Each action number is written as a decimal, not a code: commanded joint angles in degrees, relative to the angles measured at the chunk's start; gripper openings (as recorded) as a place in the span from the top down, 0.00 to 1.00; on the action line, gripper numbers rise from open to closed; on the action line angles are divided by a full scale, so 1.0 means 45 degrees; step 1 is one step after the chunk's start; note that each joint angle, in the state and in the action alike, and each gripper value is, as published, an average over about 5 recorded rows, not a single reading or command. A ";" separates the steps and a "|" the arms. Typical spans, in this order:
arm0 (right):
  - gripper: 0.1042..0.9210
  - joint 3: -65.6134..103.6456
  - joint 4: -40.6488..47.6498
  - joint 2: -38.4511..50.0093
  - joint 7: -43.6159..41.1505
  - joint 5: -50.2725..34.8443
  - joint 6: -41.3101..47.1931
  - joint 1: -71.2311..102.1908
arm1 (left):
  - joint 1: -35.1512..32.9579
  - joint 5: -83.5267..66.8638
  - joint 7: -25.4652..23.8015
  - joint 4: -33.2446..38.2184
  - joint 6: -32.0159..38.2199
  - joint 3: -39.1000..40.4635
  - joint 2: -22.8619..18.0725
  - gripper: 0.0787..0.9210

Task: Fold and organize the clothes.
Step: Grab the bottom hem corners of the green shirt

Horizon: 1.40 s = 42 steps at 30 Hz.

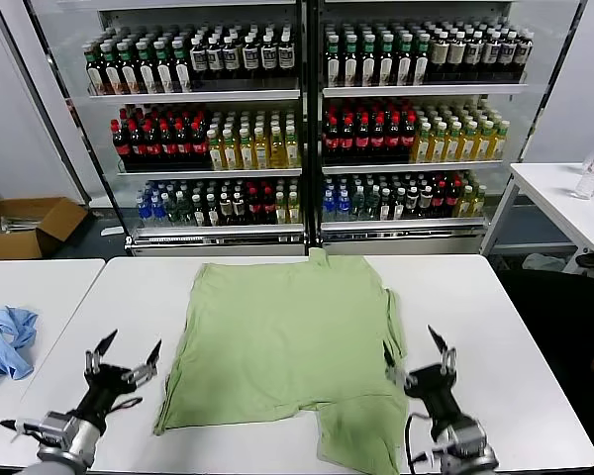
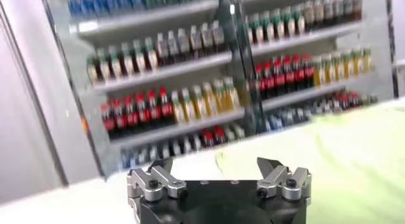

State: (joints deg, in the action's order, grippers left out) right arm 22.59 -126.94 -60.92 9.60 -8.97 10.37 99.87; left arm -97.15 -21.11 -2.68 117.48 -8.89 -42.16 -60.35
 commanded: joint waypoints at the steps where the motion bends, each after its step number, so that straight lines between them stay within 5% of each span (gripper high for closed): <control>1: 0.12 -0.0073 -0.0525 0.0380 0.0048 -0.0454 -0.0225 0.1982 | -0.2151 -0.0934 0.0682 0.1470 -0.1996 0.0055 0.0270 0.12; 15: 0.12 -0.0332 -0.0100 0.0142 0.0045 -0.0822 0.0090 0.1984 | -0.2021 -0.1776 0.1476 0.0848 -0.2652 0.1035 -0.0148 0.12; 21: 0.24 -0.0401 0.0088 0.0107 0.0125 -0.0994 0.0402 0.1989 | -0.1898 -0.1869 0.1555 0.0945 -0.2877 0.1124 -0.0244 0.14; 42: 0.97 -0.0851 0.0816 0.0164 -0.0017 -0.2803 0.0718 0.0897 | -0.1492 -0.1004 0.1020 0.0821 -0.2573 0.1797 -0.0568 0.83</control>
State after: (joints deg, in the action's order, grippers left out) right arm 19.94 -124.68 -59.51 9.08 -20.25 13.08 104.80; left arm -103.75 -26.70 2.24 121.44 -20.28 -34.72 -62.76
